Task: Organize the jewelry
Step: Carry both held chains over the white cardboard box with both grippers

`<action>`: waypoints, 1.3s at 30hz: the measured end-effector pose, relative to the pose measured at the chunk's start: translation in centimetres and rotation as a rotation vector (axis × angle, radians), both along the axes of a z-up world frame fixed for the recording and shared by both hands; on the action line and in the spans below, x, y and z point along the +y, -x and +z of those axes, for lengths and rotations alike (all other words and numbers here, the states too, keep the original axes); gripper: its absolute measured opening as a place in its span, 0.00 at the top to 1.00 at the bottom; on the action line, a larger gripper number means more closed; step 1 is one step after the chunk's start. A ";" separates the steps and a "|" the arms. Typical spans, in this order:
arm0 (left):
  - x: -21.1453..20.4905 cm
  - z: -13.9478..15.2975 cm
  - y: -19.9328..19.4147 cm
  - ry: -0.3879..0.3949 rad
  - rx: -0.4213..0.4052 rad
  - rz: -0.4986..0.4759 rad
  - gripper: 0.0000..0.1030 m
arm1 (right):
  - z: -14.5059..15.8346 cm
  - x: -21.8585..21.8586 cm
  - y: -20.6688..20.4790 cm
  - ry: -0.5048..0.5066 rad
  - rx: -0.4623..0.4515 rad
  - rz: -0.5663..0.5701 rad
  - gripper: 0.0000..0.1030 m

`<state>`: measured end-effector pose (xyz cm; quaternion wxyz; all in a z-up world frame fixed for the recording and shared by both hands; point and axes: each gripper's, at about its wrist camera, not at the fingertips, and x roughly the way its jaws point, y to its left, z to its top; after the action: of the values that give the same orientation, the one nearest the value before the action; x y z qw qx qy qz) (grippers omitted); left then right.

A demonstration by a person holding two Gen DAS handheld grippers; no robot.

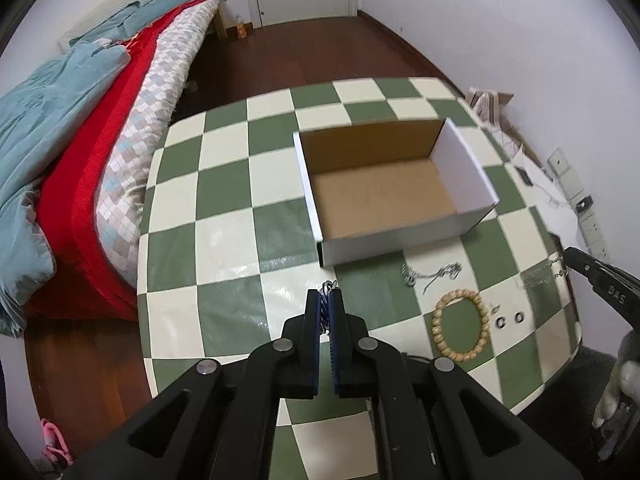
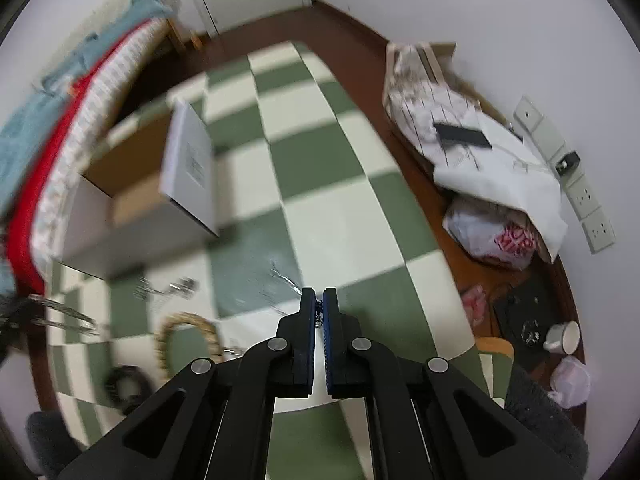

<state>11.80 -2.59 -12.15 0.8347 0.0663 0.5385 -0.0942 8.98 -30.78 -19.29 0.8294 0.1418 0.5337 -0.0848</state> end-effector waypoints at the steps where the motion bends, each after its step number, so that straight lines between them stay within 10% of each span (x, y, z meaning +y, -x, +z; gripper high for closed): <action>1: 0.0 0.5 0.0 0.007 -0.009 0.002 0.99 | 1.1 0.2 0.1 -0.004 -0.020 0.007 0.97; 19: -3.9 7.1 -6.7 0.162 -0.069 -0.043 0.99 | 13.0 5.0 -6.0 -0.092 -0.214 0.179 0.97; 39: -1.6 -3.4 -18.5 0.278 0.257 0.056 0.97 | 4.6 10.1 -20.1 -0.206 0.016 0.284 0.96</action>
<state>30.33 -4.23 -15.51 0.7627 -0.0773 0.6239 -0.1520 29.04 -20.71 -14.69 0.8100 0.1484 0.5606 0.0870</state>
